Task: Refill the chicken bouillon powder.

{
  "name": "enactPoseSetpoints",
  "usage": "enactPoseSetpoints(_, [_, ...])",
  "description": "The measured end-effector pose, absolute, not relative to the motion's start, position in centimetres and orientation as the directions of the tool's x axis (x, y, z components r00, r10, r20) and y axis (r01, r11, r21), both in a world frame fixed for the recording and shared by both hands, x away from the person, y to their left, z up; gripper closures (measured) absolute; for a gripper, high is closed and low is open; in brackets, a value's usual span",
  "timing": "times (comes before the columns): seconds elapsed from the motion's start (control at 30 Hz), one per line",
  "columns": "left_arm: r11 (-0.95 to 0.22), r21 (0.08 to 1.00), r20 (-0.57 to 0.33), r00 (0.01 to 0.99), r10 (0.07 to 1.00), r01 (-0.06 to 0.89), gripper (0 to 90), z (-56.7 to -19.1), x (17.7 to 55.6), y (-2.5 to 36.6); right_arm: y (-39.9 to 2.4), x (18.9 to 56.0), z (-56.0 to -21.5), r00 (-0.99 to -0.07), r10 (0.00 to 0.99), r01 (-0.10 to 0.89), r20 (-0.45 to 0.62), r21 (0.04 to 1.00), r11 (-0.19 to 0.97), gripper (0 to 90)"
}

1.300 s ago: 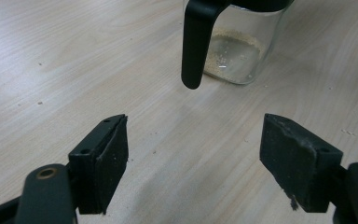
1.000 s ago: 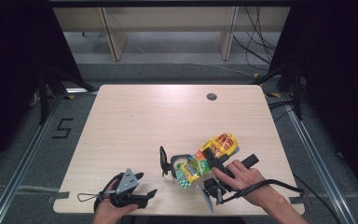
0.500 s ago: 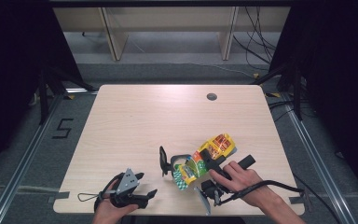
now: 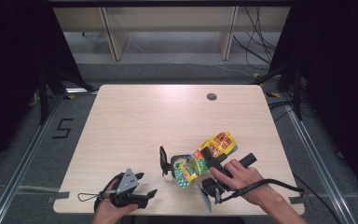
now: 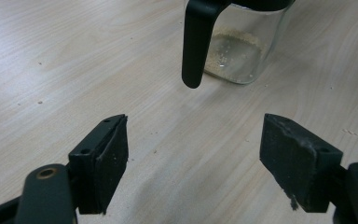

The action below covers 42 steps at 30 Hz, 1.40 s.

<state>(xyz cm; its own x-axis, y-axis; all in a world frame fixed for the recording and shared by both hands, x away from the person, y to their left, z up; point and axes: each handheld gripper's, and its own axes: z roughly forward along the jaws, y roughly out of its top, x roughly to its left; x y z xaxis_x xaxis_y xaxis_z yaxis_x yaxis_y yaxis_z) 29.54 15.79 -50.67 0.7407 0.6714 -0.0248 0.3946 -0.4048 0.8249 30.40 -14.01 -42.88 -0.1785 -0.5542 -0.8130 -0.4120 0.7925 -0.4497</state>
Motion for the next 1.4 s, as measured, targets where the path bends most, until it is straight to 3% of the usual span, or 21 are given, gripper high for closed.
enactPoseSetpoints(0.13, [-0.395,0.829,-0.035,0.741,0.67,0.396,23.2,-50.62,29.49,15.76,-13.9,30.1,-42.99,-0.223,-0.496,-0.412,-0.839,-0.38,0.828,50.5])
enactPoseSetpoints(0.33, [-0.401,0.828,-0.024,0.739,0.673,0.392,23.2,-50.64,29.5,15.81,-14.25,30.52,-42.79,-0.193,-0.548,-0.421,-0.814,-0.436,0.796,50.9])
enactPoseSetpoints(0.67, [-0.412,0.831,-0.009,0.75,0.662,0.374,23.2,-50.58,29.62,15.88,-14.27,30.42,-42.77,-0.226,-0.514,-0.417,-0.827,-0.394,0.819,50.9])
enactPoseSetpoints(1.0, [-0.424,0.827,0.002,0.753,0.658,0.369,23.2,-50.5,29.64,15.98,-14.57,30.28,-42.76,-0.216,-0.522,-0.409,-0.825,-0.41,0.816,50.9])
enactPoseSetpoints(1.17, [-0.396,0.828,-0.034,0.741,0.67,0.396,23.2,-50.61,29.49,15.76,-14.71,30.17,-42.77,-0.209,-0.528,-0.403,-0.823,-0.419,0.814,50.9])
enactPoseSetpoints(1.37, [-0.422,0.827,0.001,0.751,0.661,0.371,23.3,-50.56,29.63,15.92,-14.51,30.09,-43.0,-0.204,-0.529,-0.403,-0.823,-0.422,0.812,51.0])
enactPoseSetpoints(1.4, [-0.392,0.831,-0.034,0.738,0.674,0.396,23.3,-50.64,29.47,15.74,-14.47,30.09,-43.04,-0.204,-0.531,-0.408,-0.822,-0.422,0.81,51.0])
